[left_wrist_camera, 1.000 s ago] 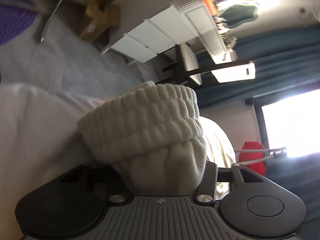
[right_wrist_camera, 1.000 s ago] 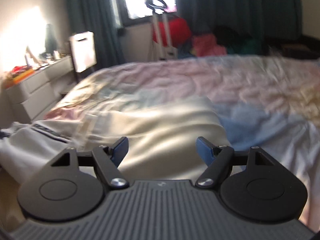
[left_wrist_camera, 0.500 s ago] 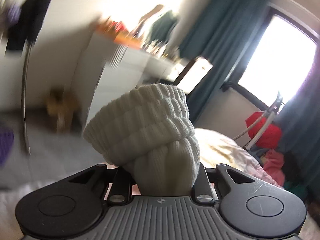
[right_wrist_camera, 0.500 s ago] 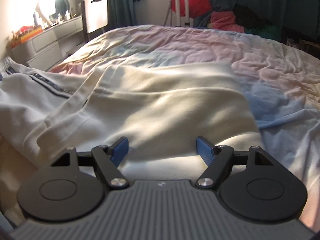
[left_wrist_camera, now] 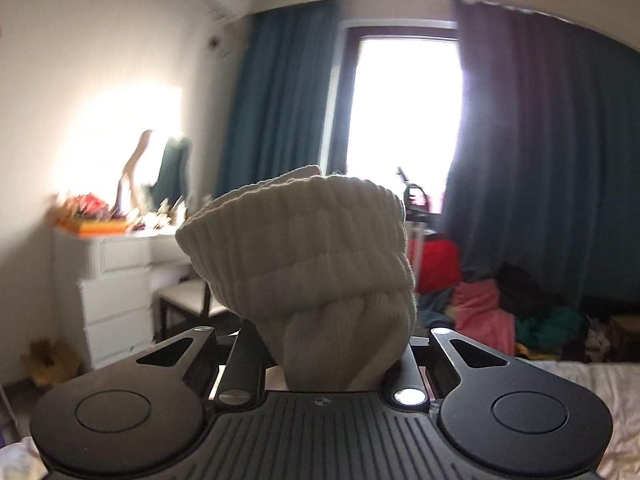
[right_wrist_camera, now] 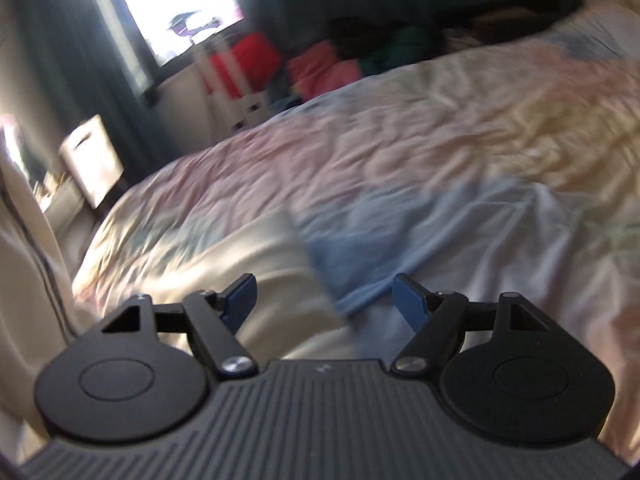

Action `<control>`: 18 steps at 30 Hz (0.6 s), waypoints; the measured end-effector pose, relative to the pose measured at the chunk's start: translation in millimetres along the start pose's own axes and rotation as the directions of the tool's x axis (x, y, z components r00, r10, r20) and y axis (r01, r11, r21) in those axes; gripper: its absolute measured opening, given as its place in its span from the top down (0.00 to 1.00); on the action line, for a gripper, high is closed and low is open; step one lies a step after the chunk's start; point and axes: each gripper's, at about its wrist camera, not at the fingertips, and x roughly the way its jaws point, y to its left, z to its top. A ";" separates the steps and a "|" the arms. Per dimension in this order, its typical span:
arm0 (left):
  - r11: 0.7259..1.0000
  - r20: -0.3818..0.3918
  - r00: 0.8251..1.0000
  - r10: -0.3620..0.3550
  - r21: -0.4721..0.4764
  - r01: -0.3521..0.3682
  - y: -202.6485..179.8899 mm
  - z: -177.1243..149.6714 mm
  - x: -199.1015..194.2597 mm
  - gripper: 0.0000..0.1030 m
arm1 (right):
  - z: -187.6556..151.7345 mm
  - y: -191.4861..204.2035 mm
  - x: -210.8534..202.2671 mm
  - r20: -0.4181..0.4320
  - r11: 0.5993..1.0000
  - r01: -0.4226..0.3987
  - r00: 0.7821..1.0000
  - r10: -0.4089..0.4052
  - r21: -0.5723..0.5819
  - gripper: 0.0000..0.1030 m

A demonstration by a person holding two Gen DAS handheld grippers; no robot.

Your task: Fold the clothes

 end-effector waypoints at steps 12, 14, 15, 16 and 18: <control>0.852 -0.127 0.974 -0.187 0.472 0.226 -154.6 -144.7 1.6 0.78 | 18.4 -61.8 0.7 0.072 0.974 0.027 0.996 -0.044 0.223 0.24; 0.800 -0.157 0.965 -0.210 0.539 0.262 -180.4 -168.8 1.8 0.76 | 18.3 -65.4 5.8 0.064 0.972 0.021 0.997 -0.037 0.234 0.24; 0.772 -0.172 0.960 -0.221 0.571 0.280 -193.3 -180.9 2.0 0.72 | 18.8 -66.7 8.6 0.060 0.971 0.014 0.998 -0.029 0.237 0.24; 0.742 -0.188 0.955 -0.231 0.601 0.298 -206.2 -192.9 2.1 0.68 | 18.8 -67.0 9.9 0.059 0.970 0.003 0.998 -0.018 0.242 0.24; 0.719 -0.235 0.943 -0.237 0.610 0.333 -204.1 -193.4 3.5 0.38 | 18.3 -66.6 11.5 0.058 0.967 -0.032 0.998 0.018 0.252 0.24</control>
